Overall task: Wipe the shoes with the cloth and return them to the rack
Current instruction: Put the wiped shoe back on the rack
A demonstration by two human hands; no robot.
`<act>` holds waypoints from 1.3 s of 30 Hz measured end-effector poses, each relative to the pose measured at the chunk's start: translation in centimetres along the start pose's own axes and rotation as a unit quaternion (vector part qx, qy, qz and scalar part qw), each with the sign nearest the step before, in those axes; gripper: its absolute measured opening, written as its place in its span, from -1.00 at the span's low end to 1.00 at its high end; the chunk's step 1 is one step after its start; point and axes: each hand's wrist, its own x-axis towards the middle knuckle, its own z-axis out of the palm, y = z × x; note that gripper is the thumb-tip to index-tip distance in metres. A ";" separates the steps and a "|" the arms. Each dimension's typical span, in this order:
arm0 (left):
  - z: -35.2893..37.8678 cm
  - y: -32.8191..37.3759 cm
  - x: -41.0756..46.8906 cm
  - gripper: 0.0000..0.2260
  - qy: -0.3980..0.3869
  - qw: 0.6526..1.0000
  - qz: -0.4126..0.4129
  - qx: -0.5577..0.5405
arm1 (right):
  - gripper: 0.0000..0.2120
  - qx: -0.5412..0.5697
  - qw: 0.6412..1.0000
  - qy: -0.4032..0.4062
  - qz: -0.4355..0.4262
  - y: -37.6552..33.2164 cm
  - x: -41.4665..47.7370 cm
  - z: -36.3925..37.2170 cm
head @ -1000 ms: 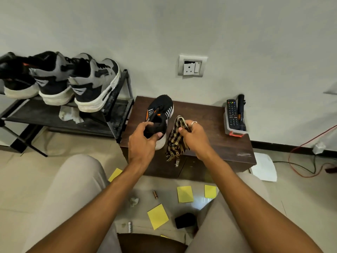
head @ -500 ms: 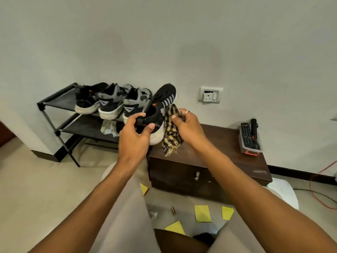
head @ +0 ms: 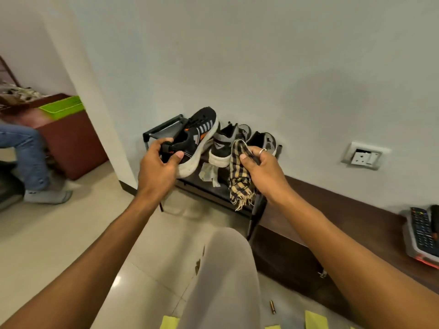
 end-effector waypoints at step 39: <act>6.6 -17.8 24.7 -0.40 -0.016 0.980 -0.120 0.159 | -0.82 -0.048 0.985 -0.153 0.070 6.6 10.8 4.1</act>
